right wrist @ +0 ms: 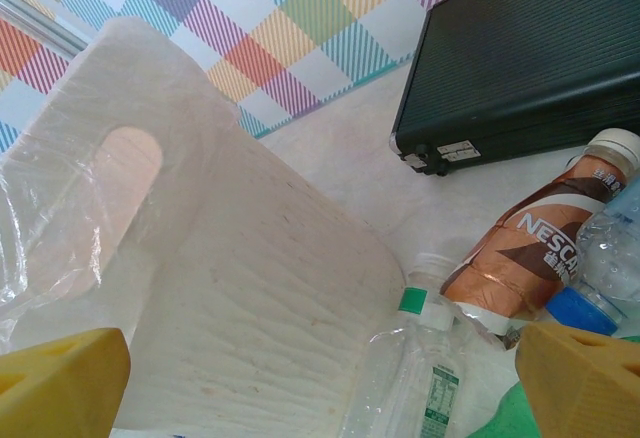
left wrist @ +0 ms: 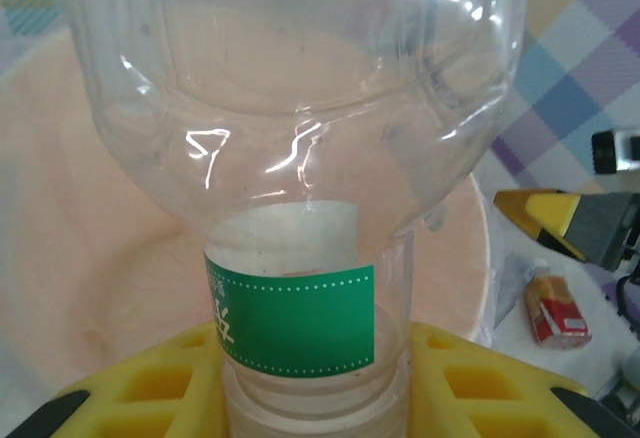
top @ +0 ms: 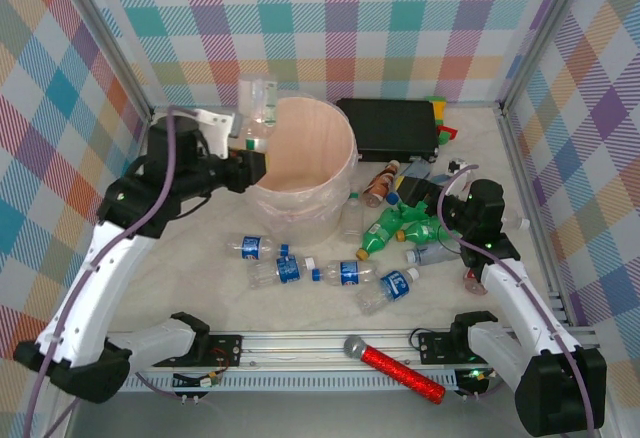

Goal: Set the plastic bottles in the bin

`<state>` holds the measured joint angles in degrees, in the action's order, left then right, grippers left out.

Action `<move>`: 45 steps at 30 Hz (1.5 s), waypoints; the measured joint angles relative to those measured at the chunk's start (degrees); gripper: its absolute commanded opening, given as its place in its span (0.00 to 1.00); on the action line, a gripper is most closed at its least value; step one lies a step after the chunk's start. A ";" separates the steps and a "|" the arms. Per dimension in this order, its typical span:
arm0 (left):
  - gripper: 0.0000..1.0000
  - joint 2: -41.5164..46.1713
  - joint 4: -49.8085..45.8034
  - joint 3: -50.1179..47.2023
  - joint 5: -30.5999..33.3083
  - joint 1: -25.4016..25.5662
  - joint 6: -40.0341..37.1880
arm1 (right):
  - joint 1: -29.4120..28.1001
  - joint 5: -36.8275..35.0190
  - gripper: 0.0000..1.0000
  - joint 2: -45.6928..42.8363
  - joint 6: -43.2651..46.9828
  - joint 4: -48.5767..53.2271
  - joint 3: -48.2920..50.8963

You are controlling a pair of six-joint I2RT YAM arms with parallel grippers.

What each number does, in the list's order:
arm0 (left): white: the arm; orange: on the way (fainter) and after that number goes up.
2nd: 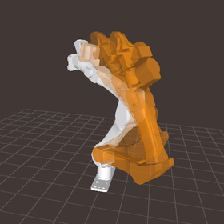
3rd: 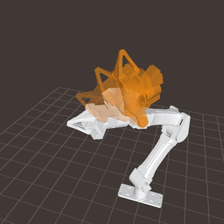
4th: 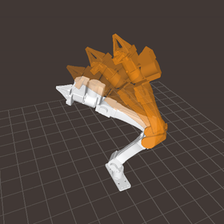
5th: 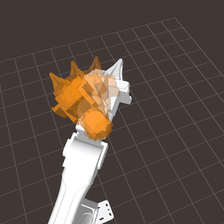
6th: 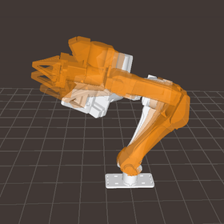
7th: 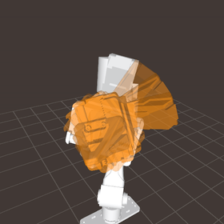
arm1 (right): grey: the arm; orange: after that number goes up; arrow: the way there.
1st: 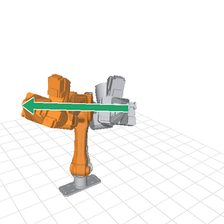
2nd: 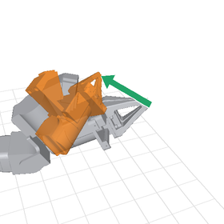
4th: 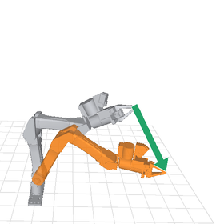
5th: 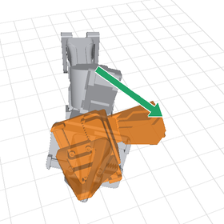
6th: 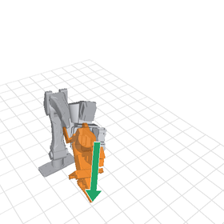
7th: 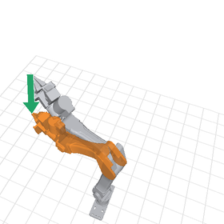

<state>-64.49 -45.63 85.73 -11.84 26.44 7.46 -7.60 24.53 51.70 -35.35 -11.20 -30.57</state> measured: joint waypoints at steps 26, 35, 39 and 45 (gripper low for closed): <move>1.00 -3.23 -2.95 3.96 13.49 5.70 1.62 | -1.81 0.02 0.99 0.00 0.22 0.09 0.00; 1.00 9.60 -2.47 -7.61 15.93 5.75 8.68 | -2.40 0.00 0.99 0.09 0.87 1.01 -0.07; 1.00 15.43 -3.10 -13.57 17.25 5.75 12.61 | -2.62 -1.57 0.99 0.72 1.09 3.96 -1.70; 1.00 21.14 -4.85 -19.08 17.22 5.75 16.90 | -2.62 -3.98 0.99 2.89 1.79 11.45 -7.43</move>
<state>-43.35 -50.48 66.65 5.39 32.18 24.36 -10.22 20.56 54.59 -33.56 0.25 -38.00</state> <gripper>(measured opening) 0.996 0.989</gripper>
